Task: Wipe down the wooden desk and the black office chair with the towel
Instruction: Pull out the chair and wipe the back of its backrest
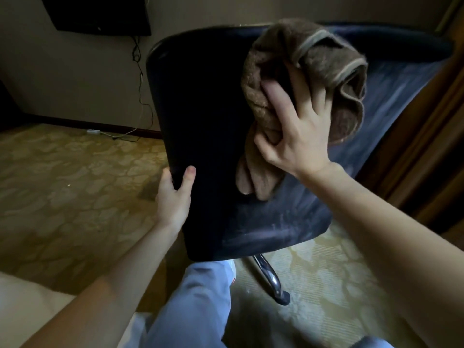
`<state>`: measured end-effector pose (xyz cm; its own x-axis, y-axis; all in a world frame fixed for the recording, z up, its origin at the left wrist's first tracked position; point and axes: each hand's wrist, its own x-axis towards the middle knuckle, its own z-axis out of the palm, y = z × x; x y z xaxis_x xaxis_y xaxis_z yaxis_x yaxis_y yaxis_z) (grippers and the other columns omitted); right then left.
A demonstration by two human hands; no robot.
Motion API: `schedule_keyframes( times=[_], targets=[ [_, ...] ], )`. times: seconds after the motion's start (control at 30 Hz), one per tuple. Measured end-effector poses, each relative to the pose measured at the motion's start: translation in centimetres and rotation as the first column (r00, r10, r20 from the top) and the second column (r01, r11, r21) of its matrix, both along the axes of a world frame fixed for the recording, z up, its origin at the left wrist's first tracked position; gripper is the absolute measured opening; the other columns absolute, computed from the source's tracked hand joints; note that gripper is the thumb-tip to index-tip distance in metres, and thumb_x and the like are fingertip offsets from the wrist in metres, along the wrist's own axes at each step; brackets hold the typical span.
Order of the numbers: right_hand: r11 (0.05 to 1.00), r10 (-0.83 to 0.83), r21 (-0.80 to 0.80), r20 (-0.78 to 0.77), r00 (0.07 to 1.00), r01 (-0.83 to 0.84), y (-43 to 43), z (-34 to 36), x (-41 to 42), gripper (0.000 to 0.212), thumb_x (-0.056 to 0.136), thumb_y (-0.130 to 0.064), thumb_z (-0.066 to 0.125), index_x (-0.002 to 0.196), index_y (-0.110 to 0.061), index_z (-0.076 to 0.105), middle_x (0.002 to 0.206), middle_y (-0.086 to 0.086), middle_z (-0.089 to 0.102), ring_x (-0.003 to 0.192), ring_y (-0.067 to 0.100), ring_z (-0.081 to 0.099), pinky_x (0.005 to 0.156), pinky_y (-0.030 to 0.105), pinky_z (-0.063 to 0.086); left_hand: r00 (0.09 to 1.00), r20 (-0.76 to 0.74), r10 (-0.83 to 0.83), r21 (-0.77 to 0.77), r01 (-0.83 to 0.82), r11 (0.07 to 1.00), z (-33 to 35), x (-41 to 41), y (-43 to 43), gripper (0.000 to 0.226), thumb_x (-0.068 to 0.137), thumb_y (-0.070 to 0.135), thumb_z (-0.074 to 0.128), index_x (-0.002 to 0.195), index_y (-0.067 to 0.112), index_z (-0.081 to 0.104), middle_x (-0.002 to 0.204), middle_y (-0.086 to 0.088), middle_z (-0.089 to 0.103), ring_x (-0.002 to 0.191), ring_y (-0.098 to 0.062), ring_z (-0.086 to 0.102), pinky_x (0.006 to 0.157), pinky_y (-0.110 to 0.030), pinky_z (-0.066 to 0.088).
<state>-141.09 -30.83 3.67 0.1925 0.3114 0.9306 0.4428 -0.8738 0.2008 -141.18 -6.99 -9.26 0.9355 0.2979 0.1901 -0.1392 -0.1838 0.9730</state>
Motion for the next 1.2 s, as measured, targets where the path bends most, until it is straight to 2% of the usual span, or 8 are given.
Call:
schedule_keyframes(
  times=[0.23,0.47,0.63,0.77,0.87,0.93,1.0,1.2],
  targets=[
    [0.989,0.143,0.009,-0.221,0.965,-0.145,0.9,-9.0,1.6,0.064,0.077,-0.015,0.07,0.137,-0.016,0.046,0.134,0.024,0.053,0.113,0.046,0.058,0.091,0.052,0.048,0.998,0.001,0.07,0.061,-0.07,0.996,-1.9,0.7,-0.8,0.116,0.071,0.097,0.042,0.158,0.021,0.032,0.155,-0.001,0.047,0.144,-0.021,0.043,0.118,-0.05,0.037],
    [0.913,0.018,-0.339,-0.526,0.85,-0.228,0.1,-18.4,1.0,0.04,0.083,-0.016,0.053,0.119,-0.011,0.071,0.103,0.008,0.074,0.094,0.031,0.068,0.08,0.041,0.054,0.985,0.1,0.143,0.006,-0.144,0.99,-2.9,0.8,-1.9,0.1,0.081,0.085,0.045,0.156,0.02,0.034,0.146,0.013,0.045,0.137,-0.008,0.043,0.111,-0.028,0.035],
    [0.813,0.059,-0.488,-0.475,0.878,-0.318,-1.4,-17.5,-0.5,0.028,0.093,-0.014,0.052,0.119,-0.013,0.062,0.115,0.001,0.06,0.109,0.025,0.059,0.085,0.04,0.045,0.975,0.096,0.2,-0.109,-0.19,0.976,-3.2,1.0,-2.9,0.089,0.082,0.082,0.045,0.147,0.02,0.043,0.132,0.015,0.044,0.119,0.002,0.045,0.095,-0.012,0.033],
    [0.906,0.085,-0.334,-0.46,0.884,-0.261,-1.9,-14.2,-1.7,0.032,0.107,-0.052,0.044,0.138,-0.045,0.051,0.14,-0.029,0.048,0.135,-0.001,0.04,0.114,0.041,0.034,0.97,0.062,0.234,-0.184,-0.219,0.958,-4.2,0.6,-3.1,0.069,0.082,0.078,0.053,0.123,0.022,0.052,0.121,0.009,0.062,0.106,-0.004,0.061,0.092,-0.019,0.046],
    [0.975,0.062,-0.165,-0.443,0.894,-0.15,-1.9,-10.7,-2.2,0.041,0.103,-0.05,0.05,0.14,-0.032,0.053,0.14,-0.007,0.051,0.128,0.011,0.049,0.109,0.045,0.042,0.964,0.043,0.263,-0.207,-0.249,0.946,-5.4,0.2,-3.8,0.064,0.092,0.063,0.061,0.131,0.013,0.05,0.124,0.001,0.064,0.115,-0.016,0.062,0.101,-0.033,0.049],
    [0.987,-0.039,-0.161,-0.257,0.966,-0.003,-1.9,-9.1,-1.8,0.061,0.089,-0.027,0.068,0.144,-0.02,0.043,0.144,0.009,0.037,0.129,0.028,0.042,0.102,0.048,0.036,0.966,0.033,0.257,-0.198,-0.245,0.949,-5.6,0.2,-3.9,0.06,0.093,0.062,0.061,0.131,0.016,0.05,0.12,0.008,0.062,0.113,-0.012,0.061,0.096,-0.023,0.047],
    [0.985,-0.133,-0.132,-0.165,0.977,0.112,-1.8,-8.0,-1.0,0.078,0.076,-0.032,0.072,0.147,-0.017,0.043,0.147,0.012,0.03,0.133,0.029,0.036,0.1,0.051,0.032,0.972,0.014,0.233,-0.182,-0.226,0.957,-5.5,0.4,-3.6,0.059,0.09,0.065,0.061,0.127,0.02,0.051,0.117,0.011,0.061,0.107,-0.008,0.06,0.089,-0.017,0.044],
    [0.986,-0.072,0.124,-0.307,0.949,0.115,0.6,-9.1,0.0,0.081,0.063,-0.035,0.074,0.134,-0.021,0.038,0.125,0.024,0.04,0.113,0.031,0.034,0.098,0.051,0.036,0.98,0.001,0.198,-0.185,-0.194,0.963,-5.8,1.1,-2.5,0.052,0.09,0.056,0.068,0.118,0.014,0.055,0.11,0.007,0.065,0.096,0.005,0.064,0.079,-0.01,0.048]
  ],
)
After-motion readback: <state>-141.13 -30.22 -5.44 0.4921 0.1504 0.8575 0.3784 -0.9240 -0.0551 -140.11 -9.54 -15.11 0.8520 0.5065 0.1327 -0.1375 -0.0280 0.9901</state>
